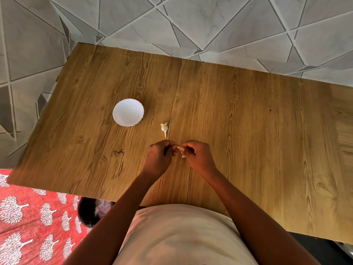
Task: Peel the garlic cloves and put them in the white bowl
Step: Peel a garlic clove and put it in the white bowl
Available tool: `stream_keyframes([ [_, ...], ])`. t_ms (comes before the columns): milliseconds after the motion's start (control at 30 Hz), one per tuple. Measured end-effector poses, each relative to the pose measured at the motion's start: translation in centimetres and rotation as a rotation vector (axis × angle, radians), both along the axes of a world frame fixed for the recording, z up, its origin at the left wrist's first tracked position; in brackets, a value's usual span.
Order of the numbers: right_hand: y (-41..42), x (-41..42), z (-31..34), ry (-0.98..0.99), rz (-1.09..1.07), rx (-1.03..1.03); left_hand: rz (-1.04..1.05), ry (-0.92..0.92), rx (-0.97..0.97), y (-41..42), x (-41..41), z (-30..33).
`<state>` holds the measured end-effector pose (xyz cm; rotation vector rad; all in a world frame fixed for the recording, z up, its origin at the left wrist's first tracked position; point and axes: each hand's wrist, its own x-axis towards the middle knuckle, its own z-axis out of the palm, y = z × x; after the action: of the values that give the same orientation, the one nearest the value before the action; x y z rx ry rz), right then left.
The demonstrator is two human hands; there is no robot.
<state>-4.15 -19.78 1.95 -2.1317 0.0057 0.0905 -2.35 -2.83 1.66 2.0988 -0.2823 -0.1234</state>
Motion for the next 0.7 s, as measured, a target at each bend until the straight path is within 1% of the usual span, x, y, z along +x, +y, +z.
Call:
stream_keyframes([
  [100, -0.2, 0.1, -0.2, 0.014, -0.008, 0.019, -0.047, -0.025, 0.001, 0.3, 0.0, 0.2],
  [300, -0.4, 0.1, -0.2, 0.070, 0.005, 0.053, -0.123, 0.075, -0.073, 1.5, 0.6, 0.7],
  [500, -0.3, 0.2, 0.0, 0.108, 0.016, 0.100, -0.165, 0.094, -0.093, 1.9, 1.2, 0.8],
  [700, -0.2, 0.2, 0.1, 0.091, 0.016, 0.088, -0.150, 0.010, -0.024, 1.4, 0.9, 1.0],
])
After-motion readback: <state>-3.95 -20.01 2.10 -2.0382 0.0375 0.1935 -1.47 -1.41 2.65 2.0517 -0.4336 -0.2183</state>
